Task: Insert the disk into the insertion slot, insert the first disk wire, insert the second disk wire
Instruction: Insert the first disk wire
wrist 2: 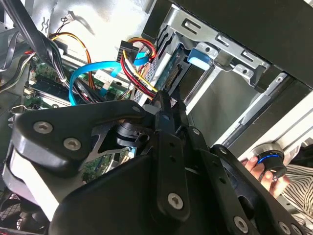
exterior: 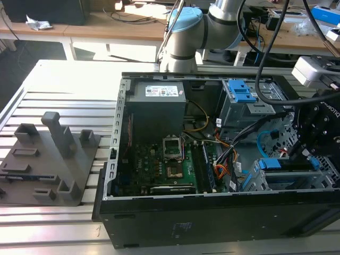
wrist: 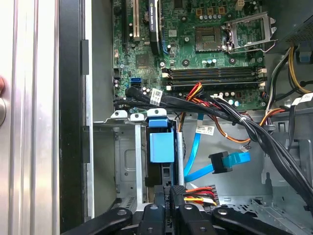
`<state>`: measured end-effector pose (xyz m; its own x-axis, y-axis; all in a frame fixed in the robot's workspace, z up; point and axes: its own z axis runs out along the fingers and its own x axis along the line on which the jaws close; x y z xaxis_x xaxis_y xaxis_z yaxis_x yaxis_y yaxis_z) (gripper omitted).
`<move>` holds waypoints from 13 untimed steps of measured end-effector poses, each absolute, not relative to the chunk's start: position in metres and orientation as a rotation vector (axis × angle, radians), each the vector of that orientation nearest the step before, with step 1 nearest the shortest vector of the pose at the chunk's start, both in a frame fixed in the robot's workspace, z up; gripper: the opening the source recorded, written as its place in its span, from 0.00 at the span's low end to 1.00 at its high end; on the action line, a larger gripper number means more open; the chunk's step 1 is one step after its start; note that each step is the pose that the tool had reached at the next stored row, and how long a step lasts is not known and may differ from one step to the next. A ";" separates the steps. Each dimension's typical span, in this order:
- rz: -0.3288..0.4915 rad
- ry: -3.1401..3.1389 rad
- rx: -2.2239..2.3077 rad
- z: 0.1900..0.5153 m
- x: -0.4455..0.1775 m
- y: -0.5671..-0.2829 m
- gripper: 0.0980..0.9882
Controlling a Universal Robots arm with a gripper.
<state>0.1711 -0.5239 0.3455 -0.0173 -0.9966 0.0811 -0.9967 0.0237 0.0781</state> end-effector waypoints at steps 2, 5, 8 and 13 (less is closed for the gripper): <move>0.001 -2.164 2.119 0.345 0.173 -0.524 0.08; 0.000 -2.163 2.119 0.345 0.179 -0.524 0.08; -0.017 -2.170 2.127 0.345 0.183 -0.524 0.08; -0.037 -2.178 2.137 0.343 0.183 -0.526 0.08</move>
